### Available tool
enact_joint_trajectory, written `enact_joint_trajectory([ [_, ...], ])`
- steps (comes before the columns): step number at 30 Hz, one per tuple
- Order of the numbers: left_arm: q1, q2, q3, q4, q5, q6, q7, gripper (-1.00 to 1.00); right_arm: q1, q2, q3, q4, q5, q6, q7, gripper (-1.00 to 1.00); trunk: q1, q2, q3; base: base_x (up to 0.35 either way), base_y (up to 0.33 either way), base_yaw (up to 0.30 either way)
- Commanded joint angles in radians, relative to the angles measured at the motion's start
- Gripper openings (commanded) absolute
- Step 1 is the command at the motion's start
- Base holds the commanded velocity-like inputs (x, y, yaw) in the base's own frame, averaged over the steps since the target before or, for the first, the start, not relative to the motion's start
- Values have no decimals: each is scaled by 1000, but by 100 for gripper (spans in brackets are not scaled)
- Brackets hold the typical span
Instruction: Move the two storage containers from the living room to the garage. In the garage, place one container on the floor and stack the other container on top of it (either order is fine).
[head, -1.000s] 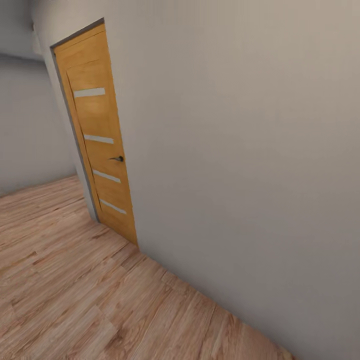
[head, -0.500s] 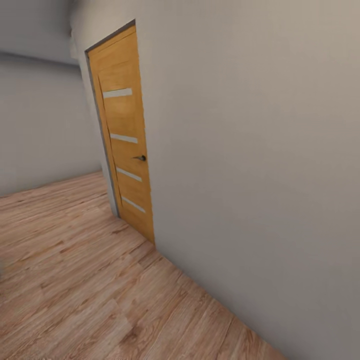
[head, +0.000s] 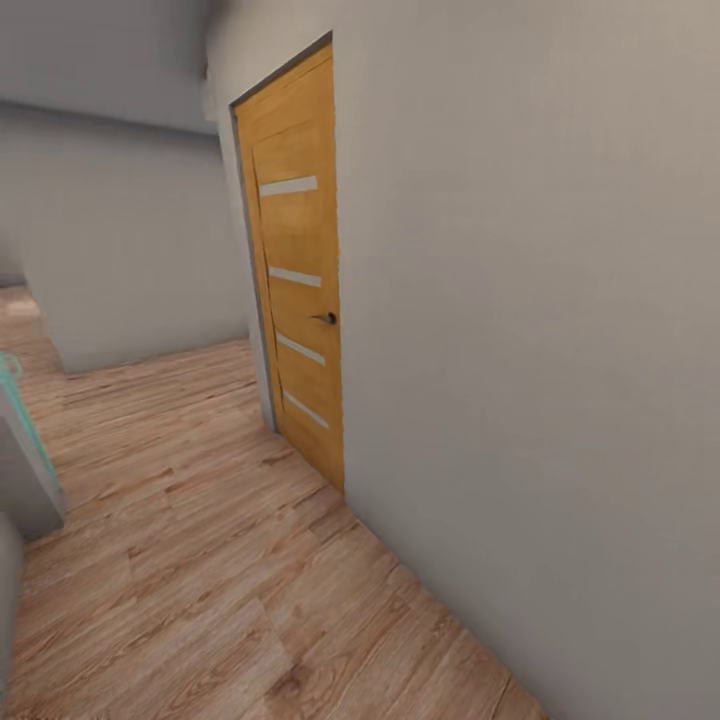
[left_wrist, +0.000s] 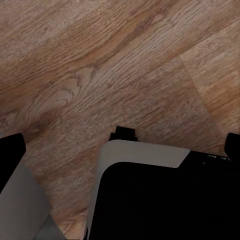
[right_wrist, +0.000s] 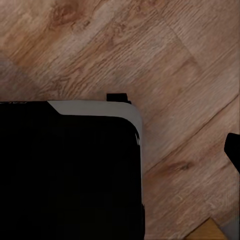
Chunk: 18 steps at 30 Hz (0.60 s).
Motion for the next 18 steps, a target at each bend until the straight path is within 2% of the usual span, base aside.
enact_joint_trajectory([
  [1,-1,0,-9,1,8,-3,2,100,-1,0,5,3,-5,-6,-1,100,1,-1,-1,241,0,273],
  [18,-1,-1,-9,1,8,-3,2,100,-1,0,5,2,-5,-6,-1,100,1,-1,-1,242,0,273],
])
